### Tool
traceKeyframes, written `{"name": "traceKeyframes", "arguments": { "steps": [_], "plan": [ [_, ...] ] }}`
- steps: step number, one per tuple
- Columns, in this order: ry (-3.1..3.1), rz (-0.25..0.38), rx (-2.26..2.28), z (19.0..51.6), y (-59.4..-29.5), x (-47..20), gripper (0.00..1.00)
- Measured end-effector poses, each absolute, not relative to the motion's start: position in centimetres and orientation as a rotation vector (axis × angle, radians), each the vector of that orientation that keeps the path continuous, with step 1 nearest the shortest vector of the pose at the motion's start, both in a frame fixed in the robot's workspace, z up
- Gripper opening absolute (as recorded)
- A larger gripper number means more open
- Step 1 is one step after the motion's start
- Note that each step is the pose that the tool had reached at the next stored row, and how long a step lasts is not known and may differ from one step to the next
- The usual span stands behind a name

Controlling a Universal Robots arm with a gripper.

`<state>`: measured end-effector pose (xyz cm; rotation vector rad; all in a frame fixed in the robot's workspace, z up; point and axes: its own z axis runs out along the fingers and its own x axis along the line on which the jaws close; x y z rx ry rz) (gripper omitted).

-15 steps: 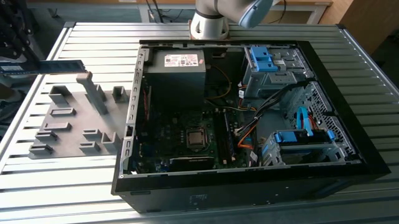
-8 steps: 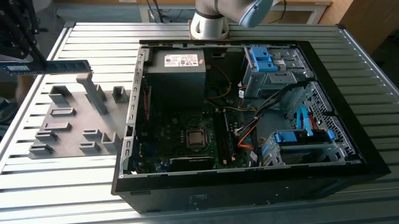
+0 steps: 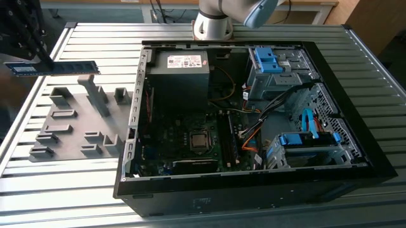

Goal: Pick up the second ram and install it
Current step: 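Pick up the second ram and move it above second insertion slot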

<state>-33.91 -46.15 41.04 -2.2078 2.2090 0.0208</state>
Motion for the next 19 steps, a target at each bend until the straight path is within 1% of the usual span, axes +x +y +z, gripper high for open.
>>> {"name": "traceKeyframes", "arguments": {
  "steps": [19],
  "plan": [
    [2.209, 0.021, -2.208, 41.0, -46.1, -31.7, 0.14]
  ]
}}
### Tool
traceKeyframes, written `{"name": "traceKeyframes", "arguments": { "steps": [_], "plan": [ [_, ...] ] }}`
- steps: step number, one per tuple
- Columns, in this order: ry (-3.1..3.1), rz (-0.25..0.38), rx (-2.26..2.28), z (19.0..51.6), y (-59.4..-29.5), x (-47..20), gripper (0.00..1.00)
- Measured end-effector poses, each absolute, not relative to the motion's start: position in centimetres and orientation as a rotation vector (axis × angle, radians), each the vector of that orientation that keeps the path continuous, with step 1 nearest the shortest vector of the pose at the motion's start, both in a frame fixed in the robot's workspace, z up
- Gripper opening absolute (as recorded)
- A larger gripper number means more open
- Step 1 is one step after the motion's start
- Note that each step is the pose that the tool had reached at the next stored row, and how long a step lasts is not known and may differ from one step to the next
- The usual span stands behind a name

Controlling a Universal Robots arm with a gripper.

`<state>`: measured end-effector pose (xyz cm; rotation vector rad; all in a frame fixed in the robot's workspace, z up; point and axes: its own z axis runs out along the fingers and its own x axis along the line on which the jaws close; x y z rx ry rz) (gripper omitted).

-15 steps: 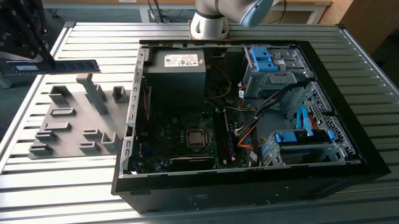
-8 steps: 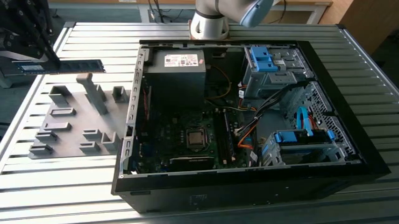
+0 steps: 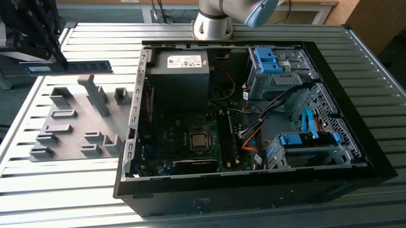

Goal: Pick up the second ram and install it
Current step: 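Pick up the second ram and move it above second insertion slot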

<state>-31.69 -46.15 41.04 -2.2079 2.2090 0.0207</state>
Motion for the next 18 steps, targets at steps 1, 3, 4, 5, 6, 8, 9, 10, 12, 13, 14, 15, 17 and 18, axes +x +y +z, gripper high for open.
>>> {"name": "traceKeyframes", "arguments": {
  "steps": [1, 3, 4, 5, 6, 8, 9, 10, 12, 13, 14, 15, 17, 18],
  "plan": [
    [2.209, 0.021, -2.208, 41.0, -46.1, -31.5, 0.14],
    [2.209, 0.021, -2.208, 41.0, -46.1, -31.3, 0.14],
    [2.209, 0.021, -2.208, 41.0, -46.1, -31.1, 0.14],
    [2.209, 0.021, -2.208, 41.0, -46.1, -31.0, 0.14],
    [2.209, 0.021, -2.208, 41.0, -46.1, -30.9, 0.14],
    [2.209, 0.021, -2.208, 41.0, -46.1, -30.6, 0.14],
    [2.209, 0.021, -2.208, 41.0, -46.1, -30.5, 0.14],
    [2.209, 0.021, -2.208, 41.0, -46.1, -30.4, 0.14],
    [2.209, 0.021, -2.208, 41.0, -46.1, -30.1, 0.14],
    [2.209, 0.021, -2.208, 41.0, -46.1, -29.9, 0.14],
    [2.209, 0.021, -2.208, 41.0, -46.1, -29.8, 0.14],
    [2.209, 0.021, -2.208, 41.0, -46.1, -29.6, 0.14],
    [2.209, 0.021, -2.208, 41.0, -46.1, -29.4, 0.14],
    [2.209, 0.021, -2.208, 41.0, -46.1, -29.2, 0.14]
  ]
}}
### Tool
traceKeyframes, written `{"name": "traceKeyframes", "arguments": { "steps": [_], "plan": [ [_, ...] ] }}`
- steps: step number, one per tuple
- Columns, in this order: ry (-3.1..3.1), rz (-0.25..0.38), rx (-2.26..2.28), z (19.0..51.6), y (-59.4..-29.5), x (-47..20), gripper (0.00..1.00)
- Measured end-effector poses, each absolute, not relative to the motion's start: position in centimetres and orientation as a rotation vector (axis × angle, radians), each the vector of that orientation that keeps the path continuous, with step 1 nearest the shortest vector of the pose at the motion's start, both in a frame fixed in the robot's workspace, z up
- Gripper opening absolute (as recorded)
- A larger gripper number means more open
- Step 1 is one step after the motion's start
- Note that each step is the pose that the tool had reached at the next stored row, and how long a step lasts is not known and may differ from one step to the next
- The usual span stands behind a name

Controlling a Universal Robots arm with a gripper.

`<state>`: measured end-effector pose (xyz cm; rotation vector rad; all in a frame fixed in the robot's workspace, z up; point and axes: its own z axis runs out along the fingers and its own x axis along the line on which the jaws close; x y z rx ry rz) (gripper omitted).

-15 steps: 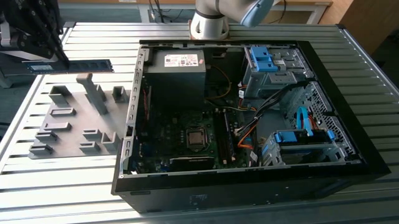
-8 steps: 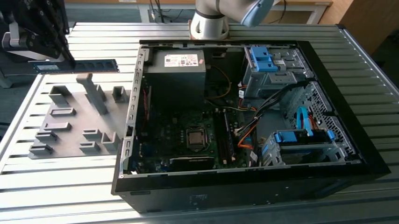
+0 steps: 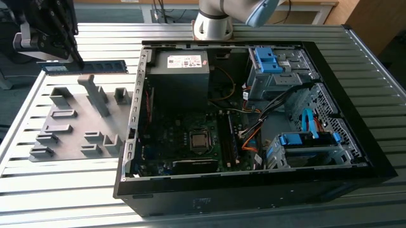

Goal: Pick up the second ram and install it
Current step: 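Pick up the second ram and move it above second insertion slot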

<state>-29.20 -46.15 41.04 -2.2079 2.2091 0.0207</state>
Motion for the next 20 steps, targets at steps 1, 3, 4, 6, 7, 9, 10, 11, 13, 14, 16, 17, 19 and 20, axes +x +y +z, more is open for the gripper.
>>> {"name": "traceKeyframes", "arguments": {
  "steps": [1, 3, 4, 6, 7, 9, 10, 11, 13, 14, 16, 17, 19, 20],
  "plan": [
    [2.209, 0.021, -2.208, 41.0, -46.1, -29.1, 0.14],
    [2.209, 0.021, -2.208, 41.0, -46.1, -28.8, 0.14],
    [2.209, 0.021, -2.208, 41.0, -46.1, -28.6, 0.14],
    [2.209, 0.021, -2.208, 41.0, -46.1, -28.4, 0.14],
    [2.209, 0.021, -2.208, 41.0, -46.1, -28.2, 0.14],
    [2.209, 0.021, -2.208, 41.0, -46.1, -27.9, 0.14],
    [2.209, 0.021, -2.208, 41.0, -46.1, -27.8, 0.14],
    [2.209, 0.021, -2.208, 41.0, -46.1, -27.6, 0.14],
    [2.209, 0.021, -2.208, 41.0, -46.1, -27.4, 0.14],
    [2.209, 0.021, -2.208, 41.0, -46.1, -27.2, 0.14],
    [2.209, 0.021, -2.208, 41.0, -46.1, -27.0, 0.14],
    [2.209, 0.021, -2.208, 41.0, -46.1, -26.9, 0.14],
    [2.209, 0.021, -2.208, 41.0, -46.1, -26.7, 0.14],
    [2.209, 0.021, -2.208, 41.0, -46.1, -26.6, 0.14]
  ]
}}
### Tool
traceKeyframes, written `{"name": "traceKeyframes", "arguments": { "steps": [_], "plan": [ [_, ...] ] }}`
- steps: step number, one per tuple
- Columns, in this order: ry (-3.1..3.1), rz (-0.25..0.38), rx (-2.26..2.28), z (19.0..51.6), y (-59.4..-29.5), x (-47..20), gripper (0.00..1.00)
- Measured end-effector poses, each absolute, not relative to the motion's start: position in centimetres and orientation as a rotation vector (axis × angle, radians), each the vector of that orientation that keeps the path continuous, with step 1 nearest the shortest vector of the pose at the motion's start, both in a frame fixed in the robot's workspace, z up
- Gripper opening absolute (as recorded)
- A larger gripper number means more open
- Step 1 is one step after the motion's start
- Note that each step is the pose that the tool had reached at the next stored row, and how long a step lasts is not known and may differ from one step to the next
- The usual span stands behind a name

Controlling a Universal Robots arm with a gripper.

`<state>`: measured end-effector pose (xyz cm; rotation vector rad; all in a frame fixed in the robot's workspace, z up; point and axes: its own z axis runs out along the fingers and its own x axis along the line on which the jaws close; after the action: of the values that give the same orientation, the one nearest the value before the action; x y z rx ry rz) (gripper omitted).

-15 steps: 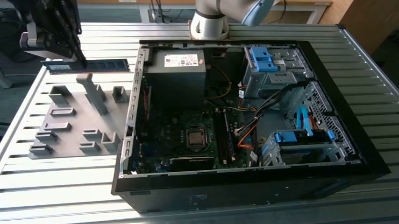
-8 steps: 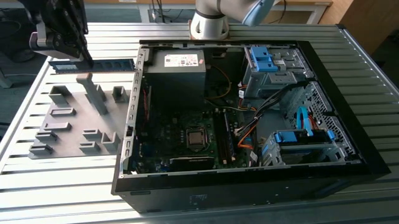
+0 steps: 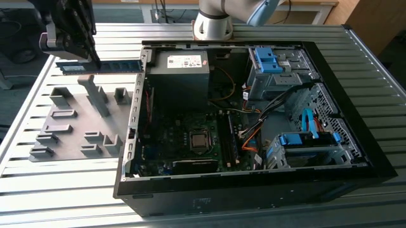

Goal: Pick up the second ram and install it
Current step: 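Pick up the second ram and move it above second insertion slot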

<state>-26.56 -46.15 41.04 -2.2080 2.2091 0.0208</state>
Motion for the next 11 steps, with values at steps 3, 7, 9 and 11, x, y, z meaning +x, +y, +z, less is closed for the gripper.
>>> {"name": "traceKeyframes", "arguments": {
  "steps": [3, 7, 9, 11],
  "plan": [
    [2.209, 0.021, -2.208, 41.0, -46.1, -26.2, 0.14],
    [2.209, 0.021, -2.208, 41.0, -46.1, -25.7, 0.14],
    [2.209, 0.021, -2.208, 41.0, -46.1, -25.5, 0.14],
    [2.209, 0.021, -2.208, 41.0, -46.1, -25.2, 0.14]
  ]
}}
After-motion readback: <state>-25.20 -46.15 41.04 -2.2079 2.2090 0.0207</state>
